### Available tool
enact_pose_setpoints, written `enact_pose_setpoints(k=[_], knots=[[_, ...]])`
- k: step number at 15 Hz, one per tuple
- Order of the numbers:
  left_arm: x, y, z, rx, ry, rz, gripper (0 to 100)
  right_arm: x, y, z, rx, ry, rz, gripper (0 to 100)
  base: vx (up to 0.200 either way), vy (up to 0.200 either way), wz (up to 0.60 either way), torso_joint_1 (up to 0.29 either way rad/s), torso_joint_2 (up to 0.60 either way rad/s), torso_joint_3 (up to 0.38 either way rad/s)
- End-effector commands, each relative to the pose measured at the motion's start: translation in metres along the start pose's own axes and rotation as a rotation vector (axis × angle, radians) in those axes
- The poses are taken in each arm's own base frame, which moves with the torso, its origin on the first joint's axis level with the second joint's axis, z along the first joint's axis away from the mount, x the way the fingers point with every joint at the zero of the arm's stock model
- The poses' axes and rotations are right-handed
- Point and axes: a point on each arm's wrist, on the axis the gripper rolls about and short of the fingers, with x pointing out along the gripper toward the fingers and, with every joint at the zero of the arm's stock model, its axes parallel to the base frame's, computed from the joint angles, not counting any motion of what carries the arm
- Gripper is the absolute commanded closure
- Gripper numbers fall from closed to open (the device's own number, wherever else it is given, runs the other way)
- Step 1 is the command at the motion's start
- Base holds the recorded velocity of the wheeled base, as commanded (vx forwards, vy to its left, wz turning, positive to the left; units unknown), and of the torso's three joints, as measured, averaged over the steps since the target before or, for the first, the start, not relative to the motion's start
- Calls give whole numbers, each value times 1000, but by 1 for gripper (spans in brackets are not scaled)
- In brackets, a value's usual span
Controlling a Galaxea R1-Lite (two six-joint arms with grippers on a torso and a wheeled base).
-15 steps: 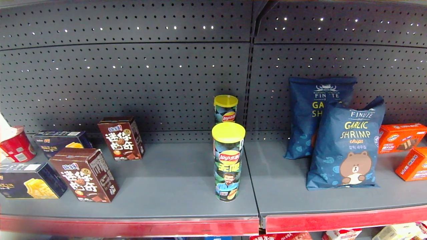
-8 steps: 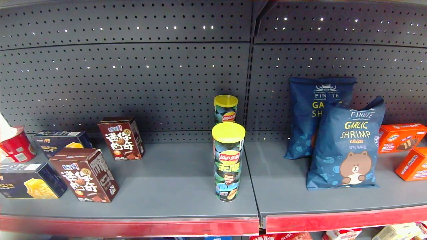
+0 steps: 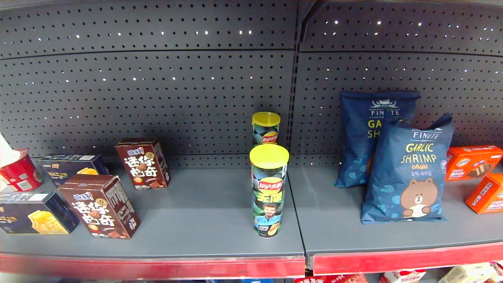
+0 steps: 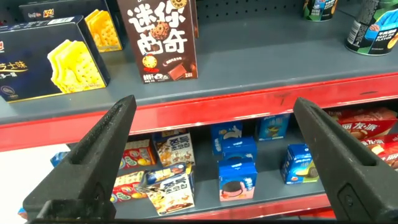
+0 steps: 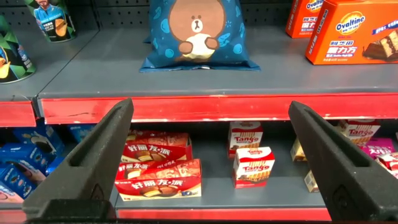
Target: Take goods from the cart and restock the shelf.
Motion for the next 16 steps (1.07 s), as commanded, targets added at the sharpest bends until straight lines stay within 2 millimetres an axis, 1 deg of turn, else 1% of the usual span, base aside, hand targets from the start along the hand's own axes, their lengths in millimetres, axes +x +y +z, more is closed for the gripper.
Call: enact_pose_setpoints(k=[1, 16], knots=[[0, 0, 0, 0, -1, 0, 0, 0, 0, 0, 0, 1, -1, 0, 0, 0, 0, 0, 0, 0], [0, 0, 0, 0, -1, 0, 0, 0, 0, 0, 0, 1, 1, 0, 0, 0, 0, 0, 0, 0]])
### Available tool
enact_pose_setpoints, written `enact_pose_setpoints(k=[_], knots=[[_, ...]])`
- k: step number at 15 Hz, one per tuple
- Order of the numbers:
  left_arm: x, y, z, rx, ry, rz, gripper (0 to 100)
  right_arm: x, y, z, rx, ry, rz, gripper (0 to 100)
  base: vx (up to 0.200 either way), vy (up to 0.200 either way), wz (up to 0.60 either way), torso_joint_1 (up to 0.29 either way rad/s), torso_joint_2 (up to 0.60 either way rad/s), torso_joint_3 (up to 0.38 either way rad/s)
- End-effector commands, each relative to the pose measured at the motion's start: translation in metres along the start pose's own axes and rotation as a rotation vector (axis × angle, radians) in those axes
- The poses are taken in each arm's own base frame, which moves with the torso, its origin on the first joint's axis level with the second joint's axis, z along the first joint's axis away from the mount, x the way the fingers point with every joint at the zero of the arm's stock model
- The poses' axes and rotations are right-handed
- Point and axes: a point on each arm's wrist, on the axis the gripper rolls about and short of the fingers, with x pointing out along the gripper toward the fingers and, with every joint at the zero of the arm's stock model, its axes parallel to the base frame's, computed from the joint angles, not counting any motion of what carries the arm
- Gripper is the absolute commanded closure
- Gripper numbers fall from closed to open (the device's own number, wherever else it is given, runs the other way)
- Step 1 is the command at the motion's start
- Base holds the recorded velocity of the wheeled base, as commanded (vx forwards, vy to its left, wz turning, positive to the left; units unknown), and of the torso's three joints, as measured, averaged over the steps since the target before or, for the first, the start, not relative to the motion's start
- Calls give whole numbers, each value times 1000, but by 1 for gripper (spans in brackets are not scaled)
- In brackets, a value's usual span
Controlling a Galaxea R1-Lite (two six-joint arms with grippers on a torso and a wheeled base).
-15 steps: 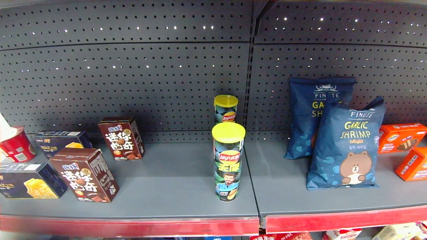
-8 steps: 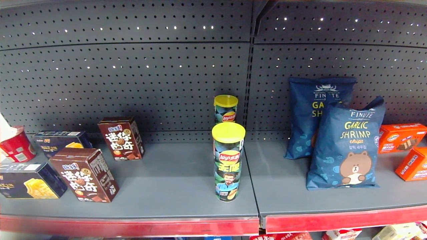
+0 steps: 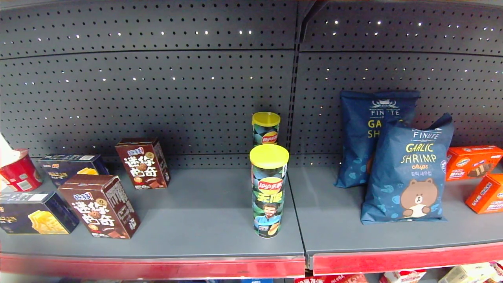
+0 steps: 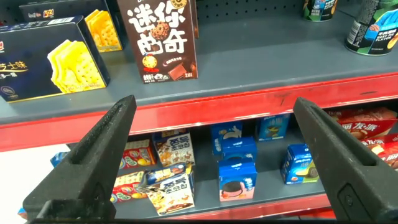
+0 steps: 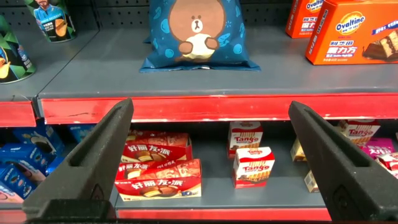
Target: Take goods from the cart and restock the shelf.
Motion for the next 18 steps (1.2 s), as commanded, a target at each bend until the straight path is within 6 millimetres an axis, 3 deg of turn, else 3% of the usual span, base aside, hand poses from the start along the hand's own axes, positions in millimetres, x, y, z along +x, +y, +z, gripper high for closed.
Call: enact_pose_setpoints(k=[1, 18], knots=[[0, 0, 0, 0, -1, 2, 0, 0, 0, 0, 0, 1, -2, 0, 0, 0, 0, 0, 0, 0], [0, 0, 0, 0, -1, 0, 0, 0, 0, 0, -20, 4, 12, 0, 0, 0, 0, 0, 0, 0]])
